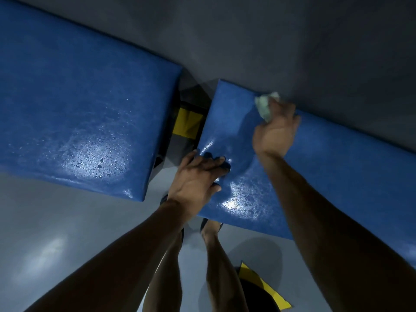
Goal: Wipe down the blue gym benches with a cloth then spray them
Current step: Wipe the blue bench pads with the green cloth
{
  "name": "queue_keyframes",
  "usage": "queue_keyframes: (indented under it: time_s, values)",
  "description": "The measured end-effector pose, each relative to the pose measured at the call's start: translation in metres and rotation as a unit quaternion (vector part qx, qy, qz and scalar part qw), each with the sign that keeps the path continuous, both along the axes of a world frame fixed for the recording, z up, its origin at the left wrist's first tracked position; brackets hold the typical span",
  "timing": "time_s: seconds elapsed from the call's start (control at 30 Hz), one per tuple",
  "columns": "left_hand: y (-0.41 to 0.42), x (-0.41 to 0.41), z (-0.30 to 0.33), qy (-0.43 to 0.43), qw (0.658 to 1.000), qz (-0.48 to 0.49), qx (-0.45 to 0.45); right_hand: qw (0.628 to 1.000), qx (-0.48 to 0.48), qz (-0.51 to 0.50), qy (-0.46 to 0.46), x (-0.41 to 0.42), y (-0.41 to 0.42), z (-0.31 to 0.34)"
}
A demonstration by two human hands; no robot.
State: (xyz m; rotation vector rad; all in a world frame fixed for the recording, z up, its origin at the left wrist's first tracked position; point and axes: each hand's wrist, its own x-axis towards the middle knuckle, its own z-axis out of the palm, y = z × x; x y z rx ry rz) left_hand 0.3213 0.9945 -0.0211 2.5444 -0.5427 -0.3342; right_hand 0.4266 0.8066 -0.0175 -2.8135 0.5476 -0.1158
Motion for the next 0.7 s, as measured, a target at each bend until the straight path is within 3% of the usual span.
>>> queue_keyframes:
  time_s: [0.2, 0.33, 0.4, 0.5, 0.6, 0.7]
  values:
    - [0.011, -0.004, 0.003, -0.019, 0.999, -0.041, -0.021, 0.971, 0.034, 0.235, 0.032, -0.023, 0.035, 0.005]
    - [0.034, -0.007, 0.005, -0.019, 0.997, -0.063, -0.042, 0.908, 0.021, 0.417, 0.046, -0.052, 0.001, 0.009]
    - [0.047, -0.007, 0.008, 0.001, 0.998, -0.052, -0.043, 0.915, 0.013, 0.399, 0.056, -0.040, -0.023, 0.010]
    - [0.064, -0.003, 0.011, 0.047, 0.997, 0.001, -0.056, 0.973, 0.041, 0.225, 0.030, -0.015, -0.045, 0.008]
    - [0.070, -0.005, 0.010, 0.103, 0.989, 0.061, -0.090, 0.996, 0.028, 0.087, 0.017, -0.020, -0.009, 0.002]
    - [0.067, -0.014, 0.010, 0.138, 0.984, 0.061, -0.091, 0.983, 0.049, 0.175, 0.024, -0.057, 0.039, 0.003]
